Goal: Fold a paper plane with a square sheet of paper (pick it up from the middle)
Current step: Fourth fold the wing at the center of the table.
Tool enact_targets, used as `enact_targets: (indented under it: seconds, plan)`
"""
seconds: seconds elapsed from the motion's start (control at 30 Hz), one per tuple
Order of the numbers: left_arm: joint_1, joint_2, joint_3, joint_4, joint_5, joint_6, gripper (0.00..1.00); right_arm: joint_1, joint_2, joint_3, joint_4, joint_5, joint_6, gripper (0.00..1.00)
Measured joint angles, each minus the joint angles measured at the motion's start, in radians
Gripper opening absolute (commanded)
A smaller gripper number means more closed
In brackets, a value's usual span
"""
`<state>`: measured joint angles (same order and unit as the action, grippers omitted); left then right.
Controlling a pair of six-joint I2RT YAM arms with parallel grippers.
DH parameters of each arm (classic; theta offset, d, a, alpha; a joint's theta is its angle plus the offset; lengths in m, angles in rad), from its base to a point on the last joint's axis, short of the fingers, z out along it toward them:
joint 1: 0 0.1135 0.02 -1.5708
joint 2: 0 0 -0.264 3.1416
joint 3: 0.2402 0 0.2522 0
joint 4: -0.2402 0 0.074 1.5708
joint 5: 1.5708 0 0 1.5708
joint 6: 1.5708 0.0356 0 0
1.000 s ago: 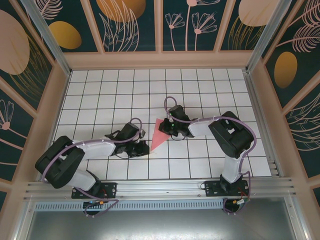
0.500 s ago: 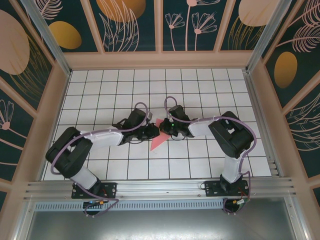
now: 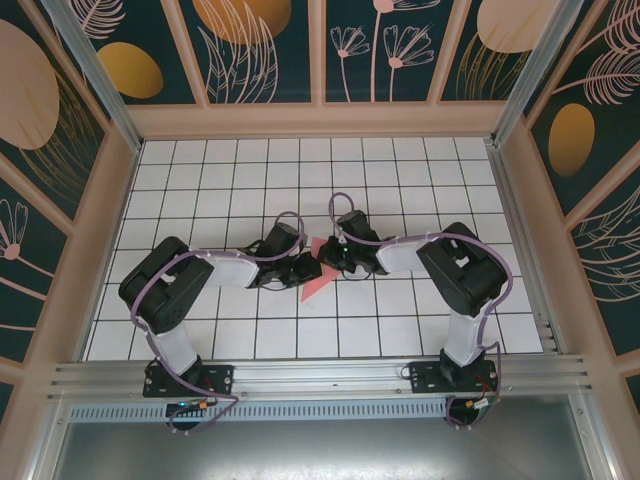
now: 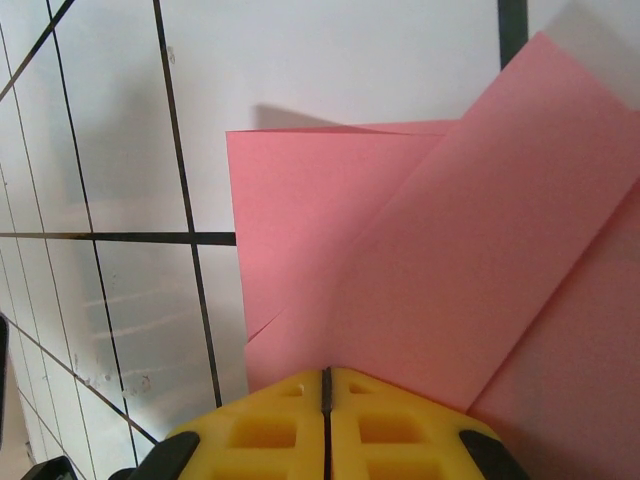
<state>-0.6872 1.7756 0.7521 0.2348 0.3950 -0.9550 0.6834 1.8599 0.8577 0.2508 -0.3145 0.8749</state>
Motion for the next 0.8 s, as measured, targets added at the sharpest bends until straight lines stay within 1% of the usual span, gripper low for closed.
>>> enact_targets:
  seconds: [0.13, 0.23, 0.37, 0.5, 0.67, 0.8]
  plan:
    - [0.000, -0.003, -0.002, -0.010, -0.004, 0.022, 0.13, 0.000, 0.000, 0.000, -0.001, 0.000, 0.000, 0.09]
    - [-0.001, -0.018, -0.015, -0.021, -0.003, 0.062, 0.13, 0.000, 0.001, 0.006, -0.009, 0.000, 0.000, 0.09]
    - [-0.001, -0.061, -0.050, -0.061, 0.013, 0.131, 0.13, 0.000, 0.002, 0.010, -0.016, 0.000, 0.000, 0.09]
    - [-0.001, -0.131, -0.095, -0.140, 0.016, 0.187, 0.12, 0.000, 0.005, 0.013, -0.016, 0.000, 0.000, 0.09]
    - [-0.001, -0.205, -0.142, -0.204, 0.013, 0.201, 0.10, 0.000, 0.006, 0.014, -0.016, -0.001, -0.001, 0.10]
    - [-0.001, -0.279, -0.169, -0.252, -0.018, 0.188, 0.08, 0.000, 0.007, 0.018, -0.016, -0.002, -0.008, 0.11]
